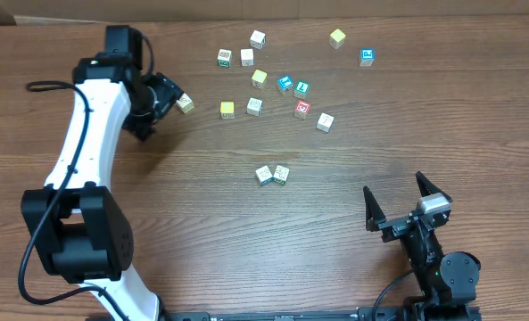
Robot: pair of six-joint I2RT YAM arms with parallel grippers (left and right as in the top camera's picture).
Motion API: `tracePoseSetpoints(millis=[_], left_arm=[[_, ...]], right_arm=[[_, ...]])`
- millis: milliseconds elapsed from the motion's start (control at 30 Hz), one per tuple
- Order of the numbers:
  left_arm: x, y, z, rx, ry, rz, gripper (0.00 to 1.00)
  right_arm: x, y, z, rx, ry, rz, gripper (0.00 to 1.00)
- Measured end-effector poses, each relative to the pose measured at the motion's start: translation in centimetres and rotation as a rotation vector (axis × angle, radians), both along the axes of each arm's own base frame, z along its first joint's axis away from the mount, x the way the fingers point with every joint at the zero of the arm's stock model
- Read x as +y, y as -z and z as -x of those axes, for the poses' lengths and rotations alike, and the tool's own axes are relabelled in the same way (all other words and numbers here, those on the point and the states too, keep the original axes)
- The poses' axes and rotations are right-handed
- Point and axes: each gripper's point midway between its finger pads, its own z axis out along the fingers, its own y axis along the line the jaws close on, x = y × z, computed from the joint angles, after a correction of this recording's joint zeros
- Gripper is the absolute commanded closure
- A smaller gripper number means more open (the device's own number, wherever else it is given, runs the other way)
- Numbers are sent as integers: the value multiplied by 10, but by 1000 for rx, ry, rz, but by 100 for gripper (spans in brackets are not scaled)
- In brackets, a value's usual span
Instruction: Form a circle
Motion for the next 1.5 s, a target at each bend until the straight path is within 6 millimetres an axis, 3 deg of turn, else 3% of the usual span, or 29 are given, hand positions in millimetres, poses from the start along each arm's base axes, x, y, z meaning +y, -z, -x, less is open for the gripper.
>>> tracePoseSetpoints(millis=[100,367,533,833,900,1000,1133,1267,1500], left_arm=[[12,1,1,5,-10,-15,0],[14,1,1,3,-9,-20,0],[14,1,1,3,-10,-23,0],[14,1,1,3,-10,-23,0],[14,1,1,3,-10,-23,0],[14,1,1,2,-10,-23,0],[15,1,1,3,-10,-24,0],[15,0,1,1,-11,-26,0],[16,1,1,3,-12,-30,0]], right_arm=[[0,0,0,-2,0,0,0],[1,-16,1,-65,-4,-3,0],[16,-34,8,-129,-105,-51,0],[30,-2,11,66,-183,-191,0],[27,-4,11,88,-164,-214,0],[19,-37,15,72,-119,-240,0],[11,-108,23,56,-75,-254,0],[8,-163,21,121,-47,-261,0],[9,-236,-16,377,-8,-259,0]])
